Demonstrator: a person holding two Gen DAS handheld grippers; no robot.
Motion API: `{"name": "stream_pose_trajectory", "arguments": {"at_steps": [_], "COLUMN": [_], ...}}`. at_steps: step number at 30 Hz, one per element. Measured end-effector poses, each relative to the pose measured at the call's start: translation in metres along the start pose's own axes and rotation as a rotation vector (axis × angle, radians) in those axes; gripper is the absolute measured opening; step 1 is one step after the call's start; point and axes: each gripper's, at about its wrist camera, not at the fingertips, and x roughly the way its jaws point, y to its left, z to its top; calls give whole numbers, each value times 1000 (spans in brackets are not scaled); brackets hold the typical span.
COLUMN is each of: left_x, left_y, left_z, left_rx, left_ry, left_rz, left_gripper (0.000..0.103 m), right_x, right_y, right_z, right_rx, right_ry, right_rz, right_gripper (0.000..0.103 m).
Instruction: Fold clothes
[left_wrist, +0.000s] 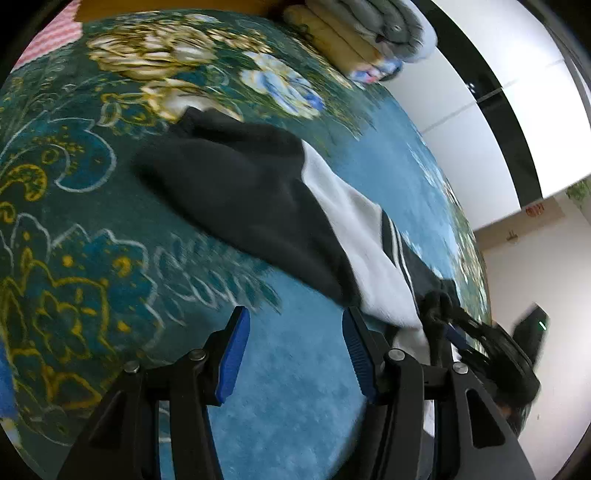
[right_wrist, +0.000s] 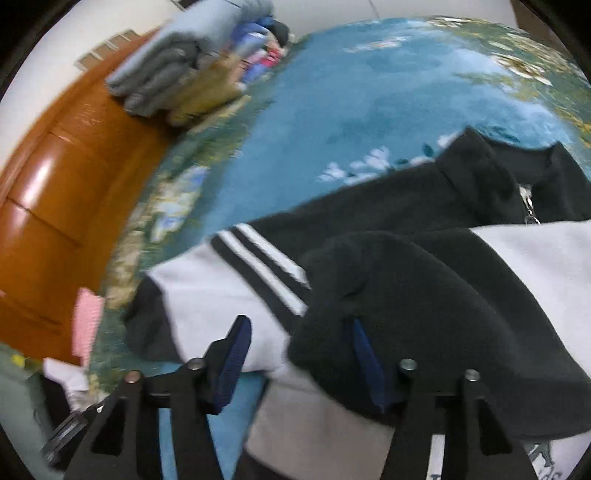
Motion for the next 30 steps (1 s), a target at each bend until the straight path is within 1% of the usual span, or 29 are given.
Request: {"name": "stream_pose_trajectory", "arguments": {"at_steps": [2, 4, 7, 10, 14, 18, 19, 20, 22, 25, 27, 30], "left_x": [-4, -8, -17, -12, 13, 22, 23, 24, 26, 22, 13, -8], "left_y": [7, 14, 33, 51, 67, 68, 69, 69, 71, 67, 54, 19], "left_z": [9, 18, 36, 53, 73, 83, 84, 86, 88, 88, 88, 89], "left_rx": [-20, -41, -93, -134, -194, -251, -259, -268, -279, -281, -235, -107], "left_ry": [-23, -47, -109, -128, -83, -110, -114, -117, -124, -128, -145, -203], "left_rz": [16, 34, 91, 151, 118, 95, 111, 126, 147, 163, 190, 226], "left_gripper": [53, 53, 55, 55, 55, 54, 45, 33, 21, 16, 14, 12], "right_x": [-22, -48, -89, -122, -144, -166, -171, -175, -178, -182, -183, -184], "right_y": [6, 11, 10, -9, -52, -78, -83, -87, -95, -106, -113, -119], "right_z": [0, -6, -30, -61, -87, -100, -103, -106, -111, -119, -123, -128], "right_rx": [-48, -92, -145, -143, -45, 9, 16, 25, 49, 85, 111, 122], "right_ry": [-45, -87, -152, -198, -195, -212, -218, -222, -226, -232, -237, -242], "right_rz": [14, 55, 95, 92, 48, 23, 16, 11, 7, 4, 17, 19], "right_gripper": [67, 69, 74, 77, 77, 77, 77, 77, 77, 77, 77, 77]}}
